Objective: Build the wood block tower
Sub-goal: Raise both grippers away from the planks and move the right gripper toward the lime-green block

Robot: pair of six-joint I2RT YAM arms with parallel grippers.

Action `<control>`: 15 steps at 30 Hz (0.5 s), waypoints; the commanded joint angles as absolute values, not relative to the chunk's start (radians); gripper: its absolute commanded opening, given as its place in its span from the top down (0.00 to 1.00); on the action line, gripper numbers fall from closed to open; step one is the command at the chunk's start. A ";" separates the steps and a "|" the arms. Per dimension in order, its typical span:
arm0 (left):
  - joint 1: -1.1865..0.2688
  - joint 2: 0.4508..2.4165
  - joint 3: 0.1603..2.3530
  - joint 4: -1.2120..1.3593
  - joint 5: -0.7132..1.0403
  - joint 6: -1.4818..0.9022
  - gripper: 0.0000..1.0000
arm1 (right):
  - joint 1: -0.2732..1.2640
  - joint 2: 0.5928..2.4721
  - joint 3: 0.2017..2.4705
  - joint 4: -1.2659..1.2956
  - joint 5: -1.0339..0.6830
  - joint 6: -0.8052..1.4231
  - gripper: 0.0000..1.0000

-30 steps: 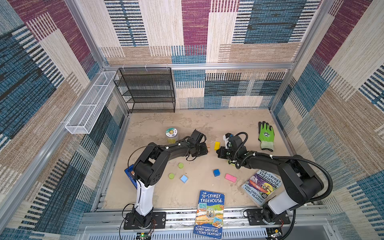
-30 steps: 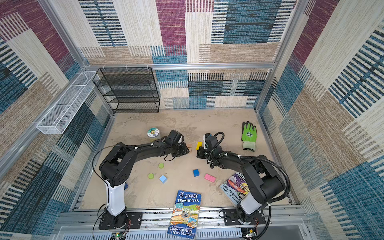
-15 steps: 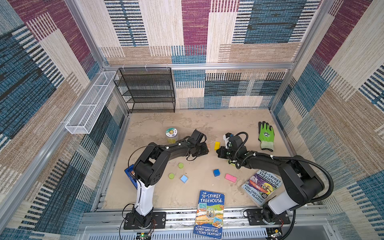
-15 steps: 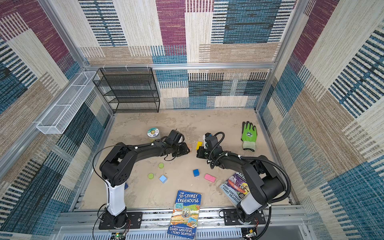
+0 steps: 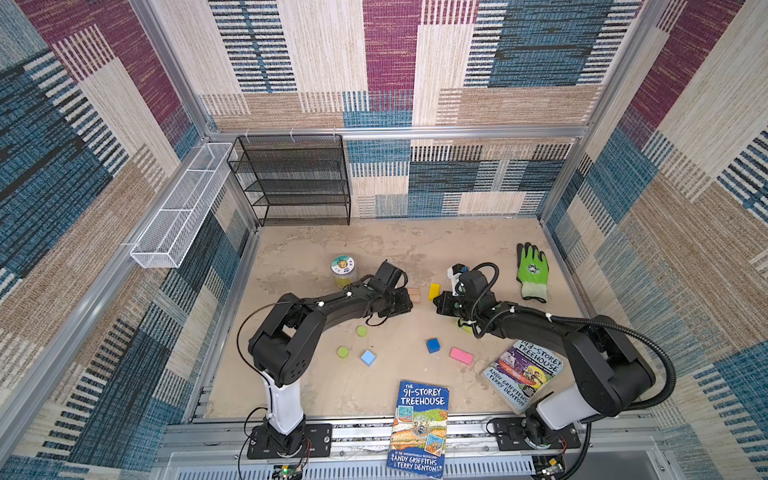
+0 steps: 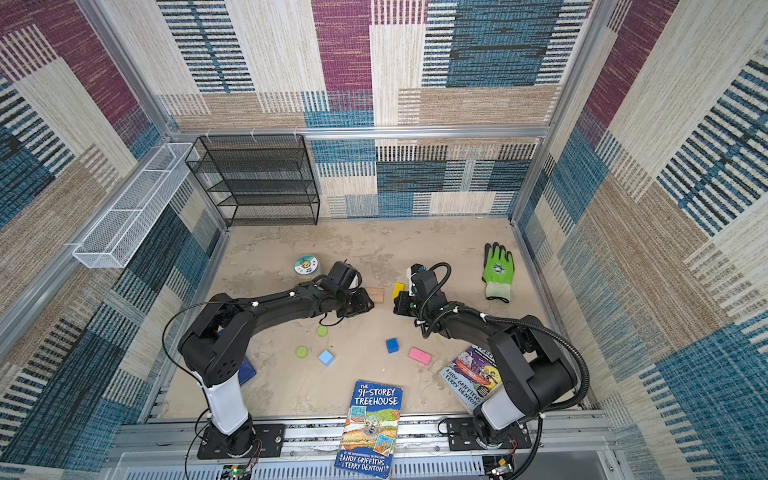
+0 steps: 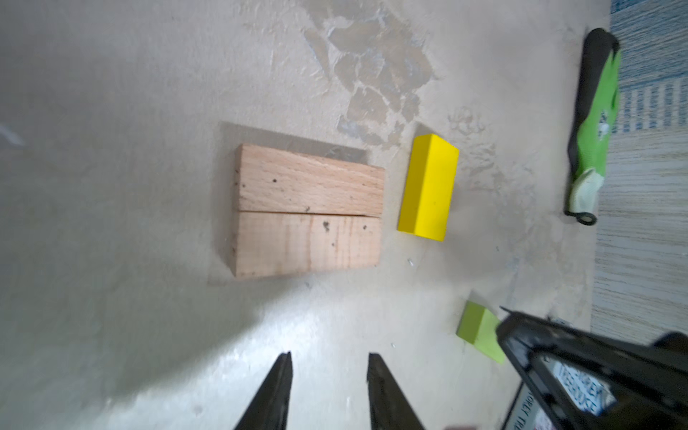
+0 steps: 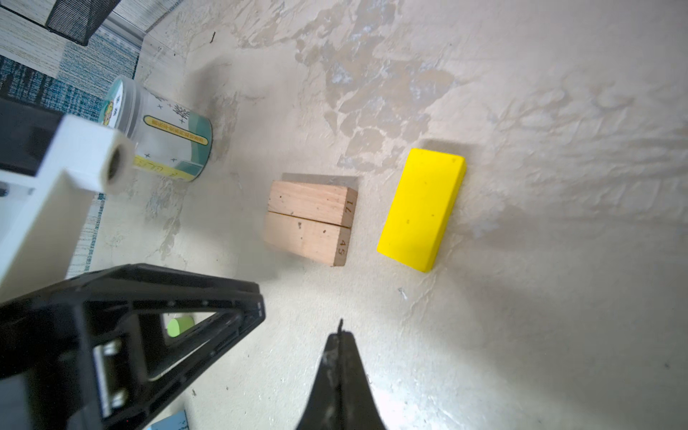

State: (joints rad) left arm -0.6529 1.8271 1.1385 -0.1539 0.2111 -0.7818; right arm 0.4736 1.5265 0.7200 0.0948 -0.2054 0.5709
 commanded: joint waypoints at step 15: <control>-0.627 1.466 1.282 -0.416 -0.162 -0.429 0.52 | 0.511 1.345 0.735 -0.164 0.005 0.621 0.94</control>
State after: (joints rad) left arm -0.6392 1.4818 1.2476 -0.3351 -0.0689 -0.5503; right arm 0.4980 1.3689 0.7280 -0.0856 -0.0742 0.5922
